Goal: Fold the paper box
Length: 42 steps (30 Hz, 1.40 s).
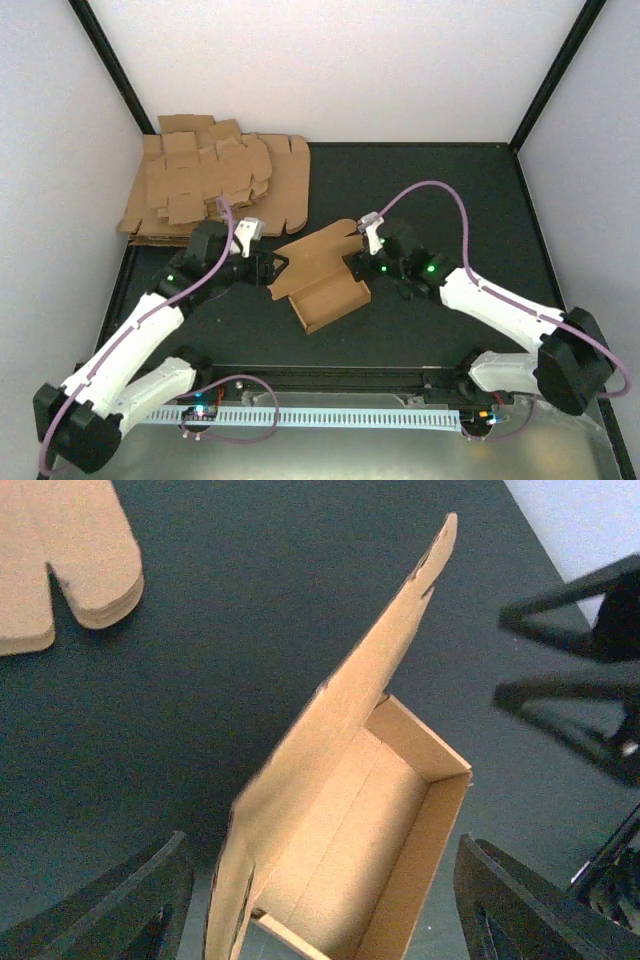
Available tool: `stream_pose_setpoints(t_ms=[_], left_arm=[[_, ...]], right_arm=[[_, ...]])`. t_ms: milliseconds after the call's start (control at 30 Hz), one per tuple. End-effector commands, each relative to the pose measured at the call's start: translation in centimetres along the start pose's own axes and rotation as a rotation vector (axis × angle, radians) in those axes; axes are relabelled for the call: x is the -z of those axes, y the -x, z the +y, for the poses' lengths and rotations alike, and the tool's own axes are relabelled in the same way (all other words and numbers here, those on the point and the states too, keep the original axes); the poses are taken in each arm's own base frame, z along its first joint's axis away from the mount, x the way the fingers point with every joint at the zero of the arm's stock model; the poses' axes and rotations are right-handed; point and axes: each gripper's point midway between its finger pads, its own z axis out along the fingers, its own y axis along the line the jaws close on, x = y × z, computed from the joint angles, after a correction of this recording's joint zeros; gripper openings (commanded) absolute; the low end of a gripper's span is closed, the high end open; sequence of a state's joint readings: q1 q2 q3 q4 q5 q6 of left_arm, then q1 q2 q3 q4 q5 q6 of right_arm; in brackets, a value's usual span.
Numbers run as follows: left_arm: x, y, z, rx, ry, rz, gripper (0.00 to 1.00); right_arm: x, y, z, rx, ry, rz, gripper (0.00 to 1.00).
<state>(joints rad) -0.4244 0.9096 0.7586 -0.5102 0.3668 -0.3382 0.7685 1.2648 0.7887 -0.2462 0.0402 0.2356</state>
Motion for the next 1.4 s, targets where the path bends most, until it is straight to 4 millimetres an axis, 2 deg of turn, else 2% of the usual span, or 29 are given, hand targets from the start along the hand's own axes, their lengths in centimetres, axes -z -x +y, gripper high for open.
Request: stream_pose_setpoints(t_ms=[0, 167, 267, 533, 667, 767, 967, 1100, 1200, 1367], left_arm=[[1.1, -0.4, 0.5, 0.086, 0.007, -0.090, 0.73], [1.0, -2.2, 0.6, 0.157, -0.017, -0.076, 0.68], [0.5, -3.4, 0.7, 0.186, -0.029, -0.052, 0.65], [-0.9, -5.1, 1.0, 0.225, -0.042, 0.002, 0.54], [-1.3, -5.7, 1.2, 0.229, -0.032, 0.011, 0.50], [-1.5, -5.9, 1.3, 0.230, -0.028, 0.019, 0.46], [-2.1, -6.4, 1.9, 0.242, 0.000, 0.034, 0.44], [-2.1, -6.4, 1.9, 0.239, 0.003, 0.032, 0.36], [-2.2, -6.7, 2.3, 0.228, 0.032, 0.040, 0.26], [-2.5, -7.4, 2.6, 0.221, 0.065, 0.061, 0.24]], right_arm=[[1.7, 1.6, 0.9, 0.013, 0.176, -0.016, 0.86], [2.1, 3.6, -0.8, -0.042, 0.227, -0.068, 0.92], [1.7, 4.9, -1.7, -0.107, 0.274, -0.112, 0.91], [-0.8, 6.7, -2.0, -0.152, 0.344, -0.116, 0.92], [-2.2, 6.8, -2.4, -0.166, 0.362, -0.102, 1.00], [-3.0, 6.4, -2.2, -0.171, 0.397, -0.077, 1.00], [-4.0, 5.1, -2.1, -0.179, 0.411, -0.044, 0.98], [-3.6, 4.3, -1.5, -0.184, 0.452, -0.024, 0.87], [-3.0, 3.3, -1.1, -0.182, 0.464, -0.008, 0.80], [-1.9, 1.3, -0.9, -0.175, 0.459, 0.024, 0.68]])
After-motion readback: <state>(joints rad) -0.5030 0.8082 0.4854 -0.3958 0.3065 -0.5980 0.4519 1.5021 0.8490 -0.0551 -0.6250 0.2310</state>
